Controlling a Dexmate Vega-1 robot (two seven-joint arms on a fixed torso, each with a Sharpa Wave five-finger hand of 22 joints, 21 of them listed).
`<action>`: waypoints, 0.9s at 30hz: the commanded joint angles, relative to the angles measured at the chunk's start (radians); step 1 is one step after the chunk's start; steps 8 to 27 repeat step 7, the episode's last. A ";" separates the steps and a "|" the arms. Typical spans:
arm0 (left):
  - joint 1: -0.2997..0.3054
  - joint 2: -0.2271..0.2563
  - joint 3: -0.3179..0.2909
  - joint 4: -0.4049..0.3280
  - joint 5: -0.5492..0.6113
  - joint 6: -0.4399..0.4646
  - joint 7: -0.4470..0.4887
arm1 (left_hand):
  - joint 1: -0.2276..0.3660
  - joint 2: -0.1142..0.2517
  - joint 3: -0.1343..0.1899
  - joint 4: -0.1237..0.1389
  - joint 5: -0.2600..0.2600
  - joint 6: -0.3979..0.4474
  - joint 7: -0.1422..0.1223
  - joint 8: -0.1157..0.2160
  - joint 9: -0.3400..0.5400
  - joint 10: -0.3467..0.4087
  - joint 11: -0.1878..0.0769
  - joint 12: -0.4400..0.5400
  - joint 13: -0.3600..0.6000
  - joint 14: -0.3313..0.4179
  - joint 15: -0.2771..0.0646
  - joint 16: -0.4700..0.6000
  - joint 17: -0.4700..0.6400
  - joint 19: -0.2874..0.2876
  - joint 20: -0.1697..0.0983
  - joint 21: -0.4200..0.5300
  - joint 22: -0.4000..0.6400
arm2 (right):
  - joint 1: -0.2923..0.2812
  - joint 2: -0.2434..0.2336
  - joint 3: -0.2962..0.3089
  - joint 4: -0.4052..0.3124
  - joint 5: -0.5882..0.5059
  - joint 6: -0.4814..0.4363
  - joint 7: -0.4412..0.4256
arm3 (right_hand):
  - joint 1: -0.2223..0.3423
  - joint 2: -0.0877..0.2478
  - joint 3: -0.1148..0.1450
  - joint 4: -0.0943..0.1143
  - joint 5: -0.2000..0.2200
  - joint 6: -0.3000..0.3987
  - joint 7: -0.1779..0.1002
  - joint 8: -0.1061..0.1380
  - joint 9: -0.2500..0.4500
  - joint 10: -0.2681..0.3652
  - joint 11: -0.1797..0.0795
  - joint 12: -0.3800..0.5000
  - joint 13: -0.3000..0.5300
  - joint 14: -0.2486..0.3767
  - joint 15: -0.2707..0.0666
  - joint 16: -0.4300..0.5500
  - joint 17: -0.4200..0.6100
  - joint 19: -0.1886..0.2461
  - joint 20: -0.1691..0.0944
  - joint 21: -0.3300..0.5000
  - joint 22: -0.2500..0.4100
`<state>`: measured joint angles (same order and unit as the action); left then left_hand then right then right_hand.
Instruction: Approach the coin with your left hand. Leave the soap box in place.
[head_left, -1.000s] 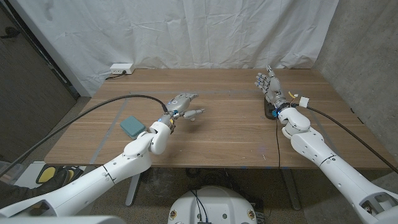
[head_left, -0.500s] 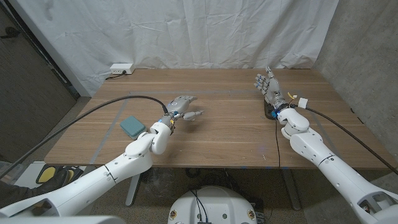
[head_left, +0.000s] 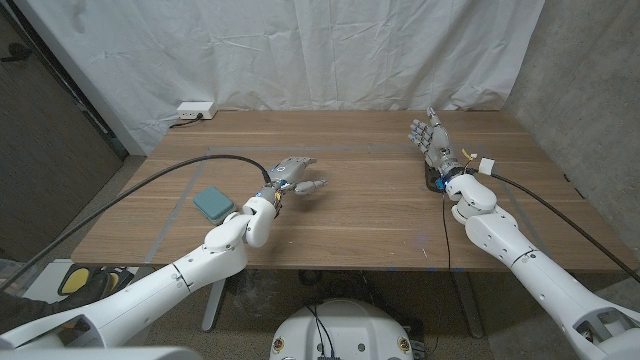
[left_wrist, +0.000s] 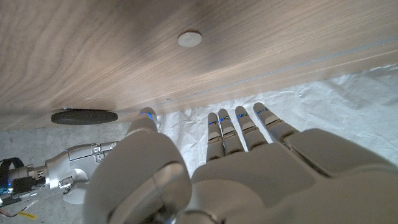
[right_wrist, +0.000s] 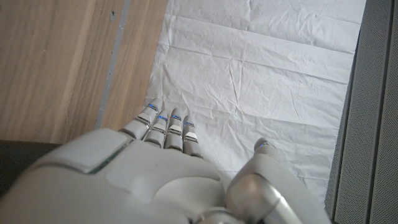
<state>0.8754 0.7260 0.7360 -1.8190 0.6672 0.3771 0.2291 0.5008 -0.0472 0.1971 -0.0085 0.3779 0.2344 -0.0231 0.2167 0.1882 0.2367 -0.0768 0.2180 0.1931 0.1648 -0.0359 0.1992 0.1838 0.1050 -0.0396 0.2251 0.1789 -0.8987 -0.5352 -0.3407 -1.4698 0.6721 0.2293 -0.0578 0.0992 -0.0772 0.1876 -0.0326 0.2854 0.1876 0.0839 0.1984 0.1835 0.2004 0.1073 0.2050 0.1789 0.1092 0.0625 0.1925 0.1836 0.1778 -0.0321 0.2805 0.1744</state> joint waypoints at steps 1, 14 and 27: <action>-0.014 -0.013 0.021 0.025 -0.008 0.007 0.003 | 0.006 0.002 -0.006 0.000 0.004 0.001 -0.004 0.000 0.003 0.000 -0.008 -0.004 0.002 0.000 -0.049 -0.006 0.003 -0.004 -0.060 -0.004 0.004 | 0.000 0.001 0.003 0.004 0.002 0.004 0.000 | 0.004 0.010 -0.004 0.000 0.003 0.011 0.003 0.000 0.006 0.008 0.001 0.006 0.004 0.006 -0.001 0.001 0.001 0.012 -0.001 -0.002 0.005; -0.011 -0.018 0.027 0.020 -0.001 0.021 0.014 | 0.006 0.002 -0.006 0.000 0.005 0.001 -0.006 -0.001 0.003 0.001 -0.007 -0.004 0.002 0.000 -0.050 -0.006 0.003 -0.004 -0.060 -0.005 0.004 | 0.005 0.003 0.002 0.006 0.002 0.002 0.000 | 0.004 0.011 -0.005 0.000 0.002 0.012 0.002 0.000 0.006 0.007 0.000 0.006 0.004 0.007 0.000 0.001 0.001 0.012 0.000 -0.004 0.005; -0.011 -0.018 0.027 0.020 -0.001 0.021 0.014 | 0.006 0.002 -0.006 0.000 0.005 0.001 -0.006 -0.001 0.003 0.001 -0.007 -0.004 0.002 0.000 -0.050 -0.006 0.003 -0.004 -0.060 -0.005 0.004 | 0.005 0.003 0.002 0.006 0.002 0.002 0.000 | 0.004 0.011 -0.005 0.000 0.002 0.012 0.002 0.000 0.006 0.007 0.000 0.006 0.004 0.007 0.000 0.001 0.001 0.012 0.000 -0.004 0.005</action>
